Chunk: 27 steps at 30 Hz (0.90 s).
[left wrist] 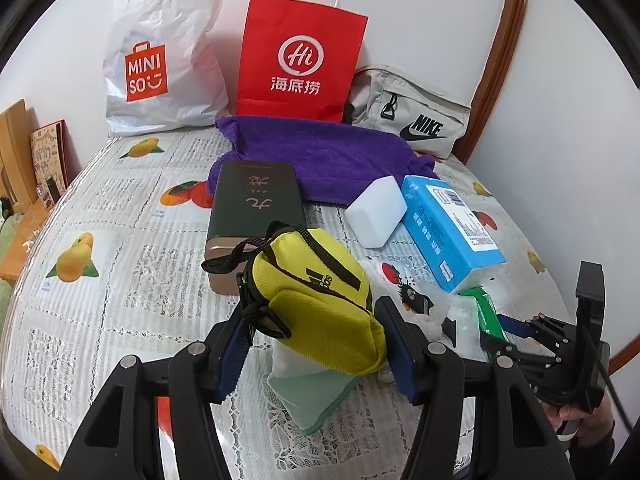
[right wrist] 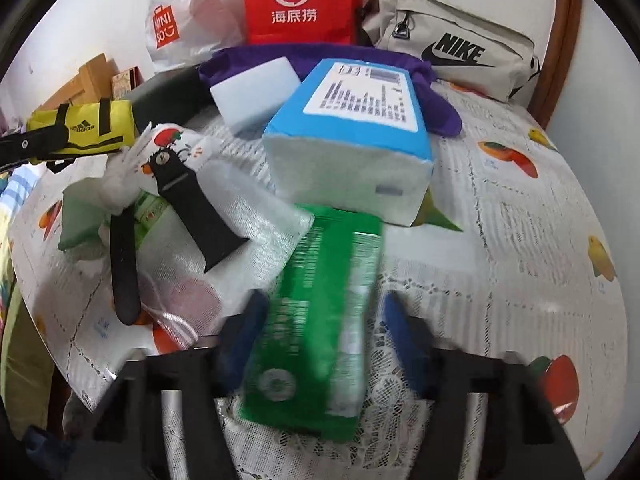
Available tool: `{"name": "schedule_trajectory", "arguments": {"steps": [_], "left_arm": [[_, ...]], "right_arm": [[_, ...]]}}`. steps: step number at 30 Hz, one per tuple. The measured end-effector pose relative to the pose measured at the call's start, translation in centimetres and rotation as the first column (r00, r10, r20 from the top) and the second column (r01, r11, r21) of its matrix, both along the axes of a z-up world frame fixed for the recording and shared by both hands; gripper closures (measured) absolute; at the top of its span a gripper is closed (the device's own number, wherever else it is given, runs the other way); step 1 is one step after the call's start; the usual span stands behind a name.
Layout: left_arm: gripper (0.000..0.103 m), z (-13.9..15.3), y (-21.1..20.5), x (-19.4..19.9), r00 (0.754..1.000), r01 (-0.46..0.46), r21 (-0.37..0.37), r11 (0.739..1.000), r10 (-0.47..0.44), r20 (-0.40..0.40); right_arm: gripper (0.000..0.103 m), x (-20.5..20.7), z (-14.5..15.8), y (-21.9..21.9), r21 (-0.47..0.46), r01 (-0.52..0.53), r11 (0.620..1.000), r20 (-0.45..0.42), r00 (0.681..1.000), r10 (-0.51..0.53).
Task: Organize soft objects
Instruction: 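Grasp the green snack packet with the right tool while the left tool holds the pouch, then carry the pouch and the green packet over the purple towel with both tools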
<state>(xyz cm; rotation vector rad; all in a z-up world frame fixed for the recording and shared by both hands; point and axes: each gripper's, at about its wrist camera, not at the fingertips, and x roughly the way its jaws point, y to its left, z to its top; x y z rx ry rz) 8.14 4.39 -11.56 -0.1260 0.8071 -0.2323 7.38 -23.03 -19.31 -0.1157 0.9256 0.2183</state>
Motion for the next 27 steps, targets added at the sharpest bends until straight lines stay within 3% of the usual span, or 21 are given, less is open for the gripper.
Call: {"name": "schedule_trajectory", "arguments": {"steps": [2, 5, 14, 27], "left_arm": [[0.046, 0.2, 0.0, -0.1, 1.0, 0.005, 0.002, 1.0, -0.005, 0.008], [0.047, 0.7, 0.3, -0.2, 1.0, 0.002, -0.014, 1.0, -0.002, 0.018], [0.048, 3.0, 0.9, -0.8, 0.997, -0.005, -0.035, 0.999, 0.007, 0.076], [0.048, 5.4, 1.9, 1.1, 0.992, -0.083, -0.014, 0.996, 0.084, 0.098]], "right_arm": [[0.072, 0.0, 0.1, -0.3, 0.012, 0.004, 1.0, -0.01, 1.0, -0.004], [0.076, -0.2, 0.6, -1.0, 0.038, 0.021, 0.999, -0.015, 1.0, -0.02], [0.077, -1.0, 3.0, -2.6, 0.057, 0.062, 0.996, 0.031, 0.997, -0.064], [0.077, 0.6, 7.9, -2.2, 0.096, 0.026, 0.995, 0.11, 0.993, -0.036]]}}
